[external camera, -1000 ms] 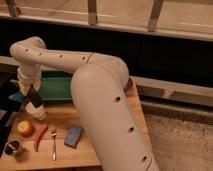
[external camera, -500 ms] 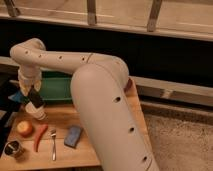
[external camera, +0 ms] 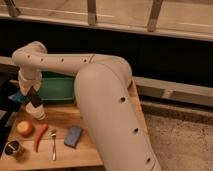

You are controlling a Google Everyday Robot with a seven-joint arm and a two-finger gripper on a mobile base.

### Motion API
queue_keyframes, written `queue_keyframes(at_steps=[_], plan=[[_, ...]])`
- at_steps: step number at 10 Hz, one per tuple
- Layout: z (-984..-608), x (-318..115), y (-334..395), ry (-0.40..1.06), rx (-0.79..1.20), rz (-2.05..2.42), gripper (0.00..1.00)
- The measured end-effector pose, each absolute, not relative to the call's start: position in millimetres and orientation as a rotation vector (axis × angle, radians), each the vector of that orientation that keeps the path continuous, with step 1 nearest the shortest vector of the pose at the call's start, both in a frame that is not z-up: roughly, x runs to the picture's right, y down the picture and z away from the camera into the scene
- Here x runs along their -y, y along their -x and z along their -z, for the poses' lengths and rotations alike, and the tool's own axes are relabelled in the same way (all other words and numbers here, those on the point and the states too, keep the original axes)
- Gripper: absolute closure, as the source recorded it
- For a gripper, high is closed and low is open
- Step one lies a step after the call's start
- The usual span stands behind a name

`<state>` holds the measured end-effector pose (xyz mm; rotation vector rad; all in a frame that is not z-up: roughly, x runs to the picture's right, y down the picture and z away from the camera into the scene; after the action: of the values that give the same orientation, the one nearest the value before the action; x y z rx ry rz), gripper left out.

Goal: Place eraser in paper cup

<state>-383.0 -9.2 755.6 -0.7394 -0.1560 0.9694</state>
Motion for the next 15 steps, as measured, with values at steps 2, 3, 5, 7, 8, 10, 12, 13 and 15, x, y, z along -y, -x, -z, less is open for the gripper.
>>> queue_keyframes(at_steps=[2, 3, 5, 7, 8, 10, 12, 13, 15], plan=[[-757.8, 10.5, 388.4, 0.728, 0.206, -1.001, 1.0], [-760.6, 10.9, 389.5, 0.724, 0.229, -1.014, 1.0], [-765.3, 7.4, 393.9, 0.727, 0.264, -1.033, 0.98], [-769.9, 4.0, 398.7, 0.729, 0.287, -1.044, 0.82], [-774.2, 3.0, 399.1, 0.729, 0.291, -1.049, 0.69], [-779.7, 0.4, 400.3, 0.734, 0.292, -1.055, 0.49], [-784.2, -3.6, 403.0, 0.743, 0.293, -1.062, 0.37], [-786.8, -6.1, 403.6, 0.749, 0.292, -1.069, 0.37], [-791.5, -10.7, 403.6, 0.758, 0.29, -1.083, 0.37]])
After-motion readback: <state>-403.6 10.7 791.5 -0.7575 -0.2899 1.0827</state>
